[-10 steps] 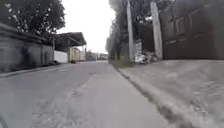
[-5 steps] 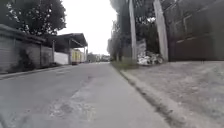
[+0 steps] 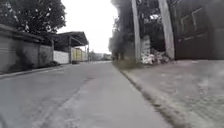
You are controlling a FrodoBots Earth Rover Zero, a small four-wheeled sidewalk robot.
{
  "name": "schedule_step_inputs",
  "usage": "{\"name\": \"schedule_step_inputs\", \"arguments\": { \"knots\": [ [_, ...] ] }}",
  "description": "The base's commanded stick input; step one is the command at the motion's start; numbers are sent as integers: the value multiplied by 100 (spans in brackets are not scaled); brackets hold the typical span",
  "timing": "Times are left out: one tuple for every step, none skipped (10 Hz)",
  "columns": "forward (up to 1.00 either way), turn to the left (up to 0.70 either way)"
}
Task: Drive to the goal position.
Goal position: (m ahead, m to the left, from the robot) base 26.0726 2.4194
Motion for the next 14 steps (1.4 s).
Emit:
{"name": "schedule_step_inputs", "arguments": {
  "knots": [
    [100,40],
    [100,37],
    [100,0],
    [100,0],
    [100,0],
    [100,0],
    [100,0],
    [100,0],
    [100,0],
    [100,0],
    [100,0],
    [100,0],
    [100,0],
    [100,0]
  ]
}}
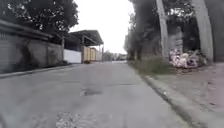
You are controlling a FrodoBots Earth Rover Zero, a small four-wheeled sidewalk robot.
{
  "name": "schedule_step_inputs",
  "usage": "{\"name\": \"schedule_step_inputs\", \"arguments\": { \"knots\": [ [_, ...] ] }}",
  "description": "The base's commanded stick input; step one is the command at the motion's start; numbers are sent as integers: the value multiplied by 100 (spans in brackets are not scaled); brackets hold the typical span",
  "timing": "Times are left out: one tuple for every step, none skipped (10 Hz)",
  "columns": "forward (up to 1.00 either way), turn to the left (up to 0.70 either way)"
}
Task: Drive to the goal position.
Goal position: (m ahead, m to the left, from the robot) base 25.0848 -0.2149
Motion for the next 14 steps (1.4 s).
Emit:
{"name": "schedule_step_inputs", "arguments": {
  "knots": [
    [100,0],
    [100,0],
    [100,0],
    [100,0],
    [100,0],
    [100,0],
    [100,-33],
    [100,-40],
    [100,-40],
    [100,-37],
    [100,-17],
    [100,0],
    [100,0],
    [100,0]
  ]
}}
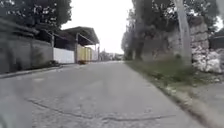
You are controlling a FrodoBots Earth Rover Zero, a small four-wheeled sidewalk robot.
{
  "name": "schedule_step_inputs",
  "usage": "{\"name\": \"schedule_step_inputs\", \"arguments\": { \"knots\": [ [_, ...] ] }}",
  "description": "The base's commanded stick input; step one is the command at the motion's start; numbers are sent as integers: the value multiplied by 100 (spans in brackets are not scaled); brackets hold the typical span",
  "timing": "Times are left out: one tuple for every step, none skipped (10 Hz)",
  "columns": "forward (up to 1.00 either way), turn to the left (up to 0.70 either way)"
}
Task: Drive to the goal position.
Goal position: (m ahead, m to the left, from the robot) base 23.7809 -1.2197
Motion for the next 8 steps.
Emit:
{"name": "schedule_step_inputs", "arguments": {
  "knots": [
    [100,0],
    [100,0],
    [100,0],
    [100,0],
    [100,0],
    [100,0],
    [100,0],
    [100,0]
  ]
}}
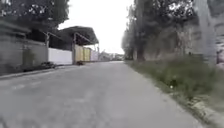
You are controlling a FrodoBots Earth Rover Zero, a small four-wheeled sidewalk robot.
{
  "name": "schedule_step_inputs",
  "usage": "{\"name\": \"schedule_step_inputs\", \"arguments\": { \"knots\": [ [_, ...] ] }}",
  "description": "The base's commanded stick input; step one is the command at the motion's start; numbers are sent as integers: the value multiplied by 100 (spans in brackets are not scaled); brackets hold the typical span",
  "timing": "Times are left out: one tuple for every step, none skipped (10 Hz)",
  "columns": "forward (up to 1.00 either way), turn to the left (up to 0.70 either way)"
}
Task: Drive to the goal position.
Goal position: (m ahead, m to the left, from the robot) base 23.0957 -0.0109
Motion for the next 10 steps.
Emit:
{"name": "schedule_step_inputs", "arguments": {
  "knots": [
    [100,0],
    [100,0],
    [100,-14],
    [100,-40],
    [100,-40],
    [100,-40],
    [100,-40],
    [100,-40],
    [100,-40],
    [100,0]
  ]
}}
